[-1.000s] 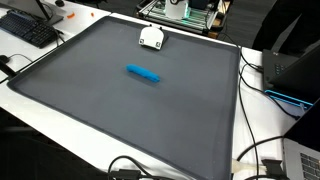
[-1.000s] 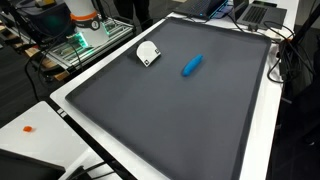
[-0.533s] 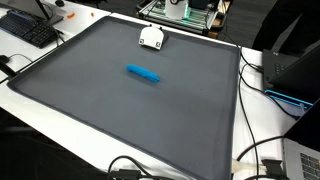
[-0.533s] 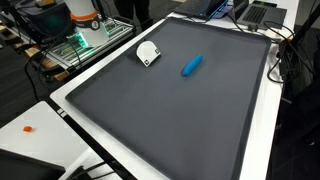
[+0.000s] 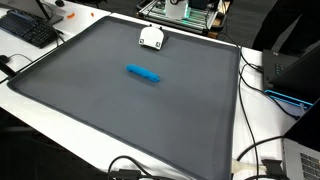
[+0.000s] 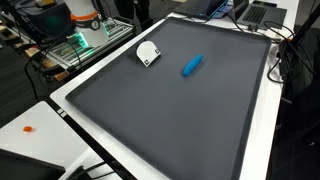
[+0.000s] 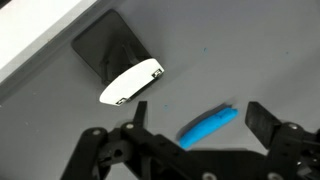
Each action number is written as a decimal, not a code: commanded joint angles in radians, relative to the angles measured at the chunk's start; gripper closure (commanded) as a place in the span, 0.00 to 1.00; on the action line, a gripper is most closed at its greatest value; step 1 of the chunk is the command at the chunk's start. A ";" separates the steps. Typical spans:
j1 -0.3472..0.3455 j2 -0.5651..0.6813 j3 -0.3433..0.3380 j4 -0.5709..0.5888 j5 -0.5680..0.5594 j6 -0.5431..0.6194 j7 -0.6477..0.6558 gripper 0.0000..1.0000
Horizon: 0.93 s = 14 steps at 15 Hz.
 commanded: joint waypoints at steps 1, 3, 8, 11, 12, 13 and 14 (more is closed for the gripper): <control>-0.054 0.142 0.015 0.044 -0.033 0.009 0.158 0.00; -0.067 0.196 0.008 0.056 -0.050 -0.003 0.247 0.00; -0.072 0.316 -0.038 0.075 -0.054 -0.021 0.447 0.00; -0.059 0.372 -0.079 0.081 -0.014 -0.039 0.528 0.00; -0.054 0.388 -0.093 0.084 0.005 -0.048 0.548 0.00; -0.049 0.399 -0.105 0.084 0.026 -0.042 0.558 0.00; -0.039 0.412 -0.116 0.079 0.057 -0.026 0.550 0.00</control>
